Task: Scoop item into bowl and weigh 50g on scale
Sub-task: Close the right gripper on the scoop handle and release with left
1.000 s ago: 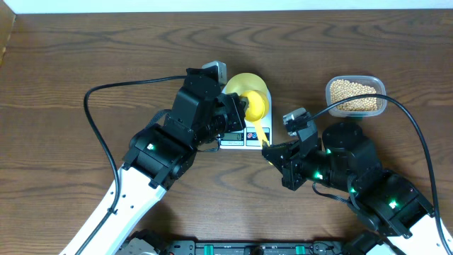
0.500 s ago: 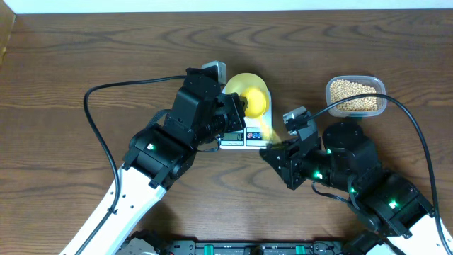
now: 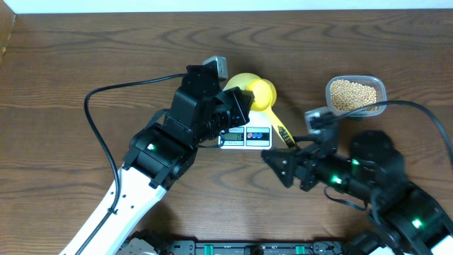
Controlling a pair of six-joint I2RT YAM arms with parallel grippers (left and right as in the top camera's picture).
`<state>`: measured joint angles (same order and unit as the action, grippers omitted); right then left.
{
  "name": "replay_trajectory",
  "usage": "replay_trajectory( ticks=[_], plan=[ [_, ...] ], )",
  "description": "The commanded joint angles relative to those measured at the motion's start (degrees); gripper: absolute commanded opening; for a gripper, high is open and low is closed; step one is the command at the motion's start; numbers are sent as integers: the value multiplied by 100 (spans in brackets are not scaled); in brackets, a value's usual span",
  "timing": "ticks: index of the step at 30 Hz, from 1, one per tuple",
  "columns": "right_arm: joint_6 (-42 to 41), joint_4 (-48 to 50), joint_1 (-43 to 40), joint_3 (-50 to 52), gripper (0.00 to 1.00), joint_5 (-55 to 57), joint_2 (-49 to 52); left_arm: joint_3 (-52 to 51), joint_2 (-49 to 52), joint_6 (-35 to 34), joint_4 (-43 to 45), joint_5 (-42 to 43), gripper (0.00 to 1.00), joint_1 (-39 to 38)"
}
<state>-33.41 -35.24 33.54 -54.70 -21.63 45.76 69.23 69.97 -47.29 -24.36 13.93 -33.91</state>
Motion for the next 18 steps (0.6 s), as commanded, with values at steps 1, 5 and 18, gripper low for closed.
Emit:
replay_trajectory(
  ticks=[1,5,18],
  plan=[
    [-962,46,-297,-125,86,-101,-404,0,-33,-352,111,103,7,-13],
    [-1517,186,-608,-125,88,-96,-765,0,-33,-1086,157,109,7,-13],
    [-1891,258,-796,-116,65,-101,-750,0,-33,-2262,463,813,7,-15]
  ],
)
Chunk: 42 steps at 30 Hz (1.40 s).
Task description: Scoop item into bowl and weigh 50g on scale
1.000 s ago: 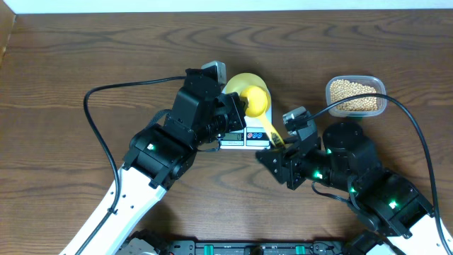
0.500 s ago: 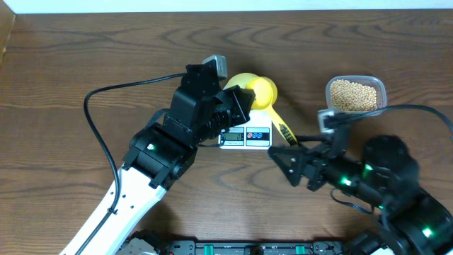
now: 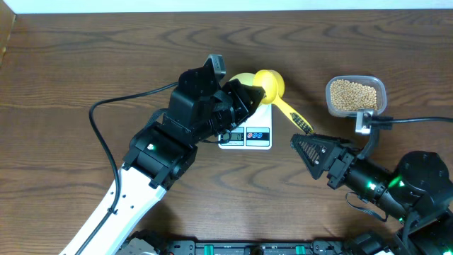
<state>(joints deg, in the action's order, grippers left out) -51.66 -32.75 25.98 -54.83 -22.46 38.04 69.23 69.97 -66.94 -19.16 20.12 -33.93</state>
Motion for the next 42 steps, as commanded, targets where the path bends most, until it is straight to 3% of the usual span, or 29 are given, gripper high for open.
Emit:
replay_trajectory(
  ticks=[1,5,11,19,27,35,42],
  plan=[
    [15,48,-39,-103,62,-20,22,0,-33,-299,-133,195,7,-13],
    [483,173,-39,-103,60,-17,28,0,-33,-302,-446,195,7,-13],
    [551,175,-39,-103,54,-120,144,0,-33,-304,-651,302,7,-17],
    [551,428,-37,-103,57,-348,426,0,-31,-299,-767,345,7,-92],
    [914,442,-39,-103,45,-319,623,0,-31,-258,-1021,343,7,-92],
    [909,472,-37,-103,43,-376,785,0,-31,-258,-1038,341,7,-92],
    [909,619,-37,-103,35,-387,800,0,-31,-214,-1043,345,7,-92]
  ],
)
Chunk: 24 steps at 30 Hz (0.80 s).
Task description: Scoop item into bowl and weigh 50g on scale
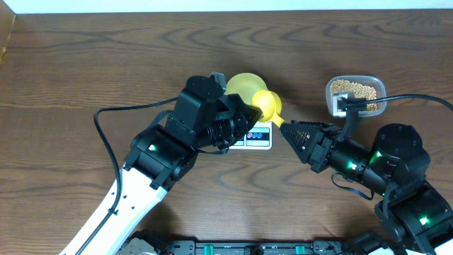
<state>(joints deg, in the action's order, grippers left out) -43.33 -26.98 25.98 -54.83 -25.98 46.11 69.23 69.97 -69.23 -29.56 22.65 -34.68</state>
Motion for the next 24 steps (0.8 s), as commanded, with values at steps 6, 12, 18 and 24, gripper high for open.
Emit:
replay_trajectory(
  ticks=[6,12,18,24],
  plan=[
    [76,52,-37,-103,26,-59,-9,0,-31,20,-26,92,7,-17],
    [76,55,-39,-103,20,-57,-9,0,-31,61,-39,74,7,-17],
    [229,39,-39,-103,26,-55,-9,0,-31,138,-37,-28,7,-17],
    [278,39,-44,-103,25,-9,-9,0,-31,258,-37,-179,7,-13]
  ],
)
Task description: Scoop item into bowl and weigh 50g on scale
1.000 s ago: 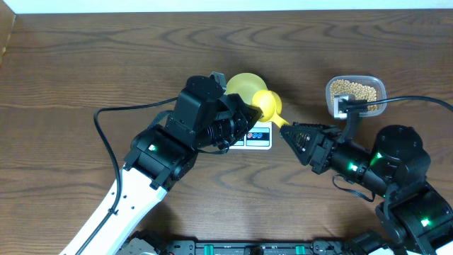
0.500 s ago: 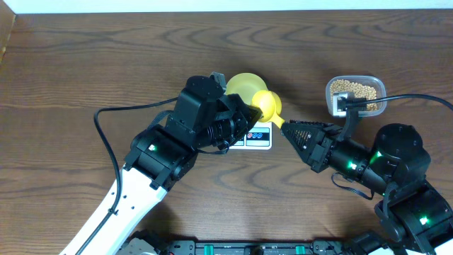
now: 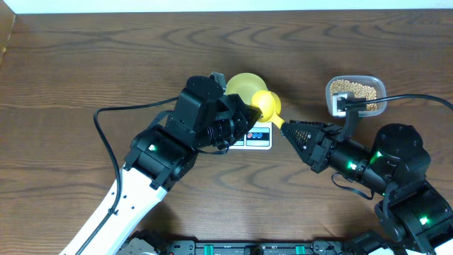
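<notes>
The yellow bowl [image 3: 243, 82] stands on the white scale [image 3: 257, 136], both partly hidden under my left arm. The yellow scoop [image 3: 269, 104] hovers at the bowl's near right rim, above the scale's right side. Its contents cannot be seen. My right gripper [image 3: 288, 129] is shut on the scoop's handle, close behind the head. My left gripper [image 3: 249, 113] sits over the scale just left of the scoop, at the bowl's near edge. Its jaws are hidden by the wrist. The clear tub of tan grains [image 3: 357, 94] is at the right.
My right wrist camera overlaps the tub's near left corner. Black cables loop from both arms across the wooden table [image 3: 85, 57]. A white wall edge runs along the far side.
At first the scoop's head lay over the bowl, with my right arm low at the front. Then the head sat at the bowl's far right rim, handle slanting right. Later my right gripper was close behind the head at the bowl's near right rim, where it stays.
</notes>
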Controlling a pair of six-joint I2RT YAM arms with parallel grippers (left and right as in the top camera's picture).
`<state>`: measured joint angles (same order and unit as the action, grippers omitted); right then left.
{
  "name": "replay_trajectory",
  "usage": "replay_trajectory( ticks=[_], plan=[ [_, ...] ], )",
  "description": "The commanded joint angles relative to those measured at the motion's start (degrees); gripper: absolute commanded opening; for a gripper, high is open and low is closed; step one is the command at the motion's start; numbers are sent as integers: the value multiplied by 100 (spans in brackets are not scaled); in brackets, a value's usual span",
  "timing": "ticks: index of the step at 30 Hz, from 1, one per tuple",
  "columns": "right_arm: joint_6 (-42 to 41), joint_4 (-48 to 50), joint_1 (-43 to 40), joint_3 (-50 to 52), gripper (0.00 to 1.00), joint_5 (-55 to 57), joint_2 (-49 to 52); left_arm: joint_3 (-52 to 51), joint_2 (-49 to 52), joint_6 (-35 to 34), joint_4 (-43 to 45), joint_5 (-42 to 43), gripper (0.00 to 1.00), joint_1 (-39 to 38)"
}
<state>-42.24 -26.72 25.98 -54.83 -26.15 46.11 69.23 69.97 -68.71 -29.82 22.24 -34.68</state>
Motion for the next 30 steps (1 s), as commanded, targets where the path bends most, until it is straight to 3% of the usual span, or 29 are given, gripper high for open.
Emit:
replay_trajectory(
  ticks=[1,6,30],
  plan=[
    [188,15,-44,-103,24,11,-9,0,-31,238,-15,-179,7,-13],
    [205,4,-44,-103,18,-173,-9,0,-31,365,-7,-240,7,-11],
    [205,-245,-44,-105,16,-136,-11,0,-31,732,9,-619,7,0]
  ],
)
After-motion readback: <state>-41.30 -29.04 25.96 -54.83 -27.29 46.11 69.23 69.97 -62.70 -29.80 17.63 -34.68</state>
